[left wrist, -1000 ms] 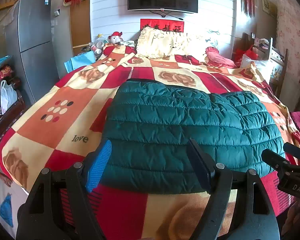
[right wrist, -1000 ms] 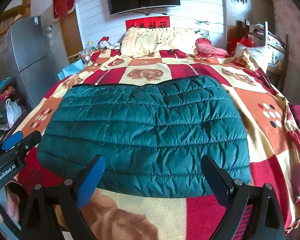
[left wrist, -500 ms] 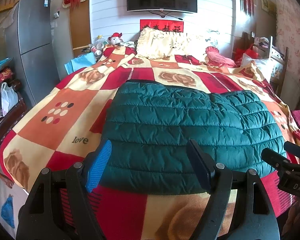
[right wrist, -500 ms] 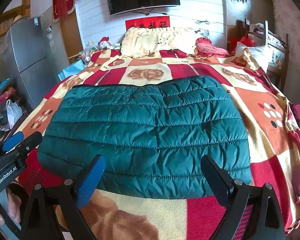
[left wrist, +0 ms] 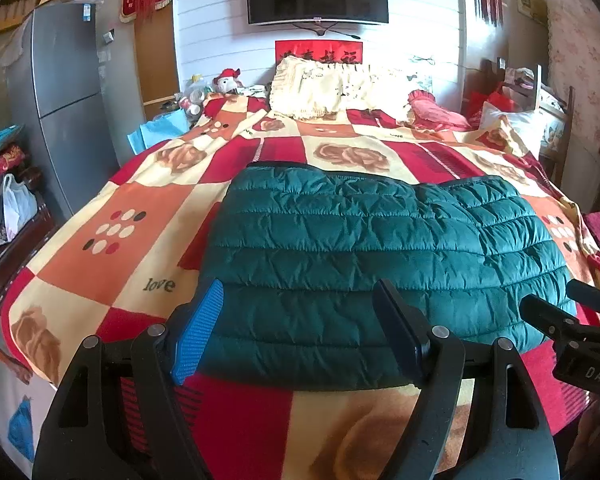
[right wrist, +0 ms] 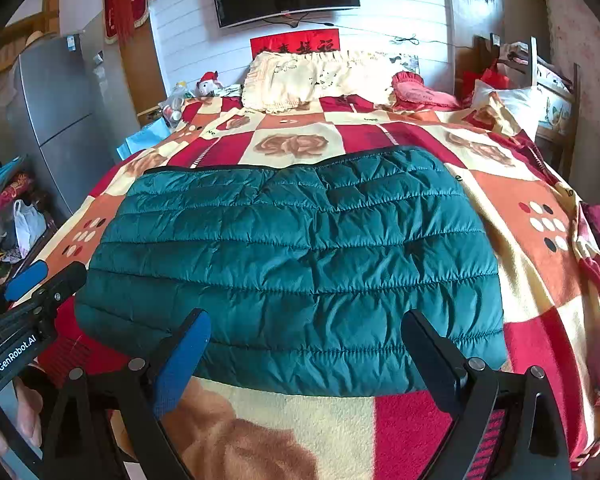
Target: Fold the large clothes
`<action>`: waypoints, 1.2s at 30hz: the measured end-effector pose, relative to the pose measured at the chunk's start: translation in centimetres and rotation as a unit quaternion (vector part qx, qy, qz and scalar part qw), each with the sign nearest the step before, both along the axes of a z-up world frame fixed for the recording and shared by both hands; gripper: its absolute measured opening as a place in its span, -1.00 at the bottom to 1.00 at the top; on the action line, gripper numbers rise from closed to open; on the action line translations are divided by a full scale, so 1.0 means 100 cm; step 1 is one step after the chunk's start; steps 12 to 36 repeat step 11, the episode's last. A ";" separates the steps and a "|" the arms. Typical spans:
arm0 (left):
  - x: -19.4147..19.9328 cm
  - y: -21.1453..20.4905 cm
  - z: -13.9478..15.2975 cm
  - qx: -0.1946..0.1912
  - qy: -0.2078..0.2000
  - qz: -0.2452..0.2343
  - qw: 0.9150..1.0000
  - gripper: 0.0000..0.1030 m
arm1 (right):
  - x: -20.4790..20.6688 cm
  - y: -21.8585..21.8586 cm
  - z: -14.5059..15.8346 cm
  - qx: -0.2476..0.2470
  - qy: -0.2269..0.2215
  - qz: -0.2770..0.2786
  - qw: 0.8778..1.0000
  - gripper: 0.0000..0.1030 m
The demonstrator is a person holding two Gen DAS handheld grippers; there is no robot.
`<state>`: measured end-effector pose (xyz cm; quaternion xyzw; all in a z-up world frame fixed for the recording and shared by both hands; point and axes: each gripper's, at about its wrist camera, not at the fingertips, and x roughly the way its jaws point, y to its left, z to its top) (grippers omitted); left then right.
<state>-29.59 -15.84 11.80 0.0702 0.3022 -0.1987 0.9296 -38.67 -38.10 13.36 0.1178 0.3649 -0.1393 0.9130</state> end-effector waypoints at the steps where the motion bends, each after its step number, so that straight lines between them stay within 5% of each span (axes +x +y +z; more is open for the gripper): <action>1: -0.001 0.000 0.000 0.001 -0.002 -0.001 1.000 0.51 | 0.000 0.000 0.000 0.000 -0.001 0.000 1.000 0.84; 36: 0.001 0.002 -0.002 -0.003 -0.013 -0.007 1.000 0.51 | 0.001 0.000 -0.001 0.000 0.002 0.002 1.000 0.84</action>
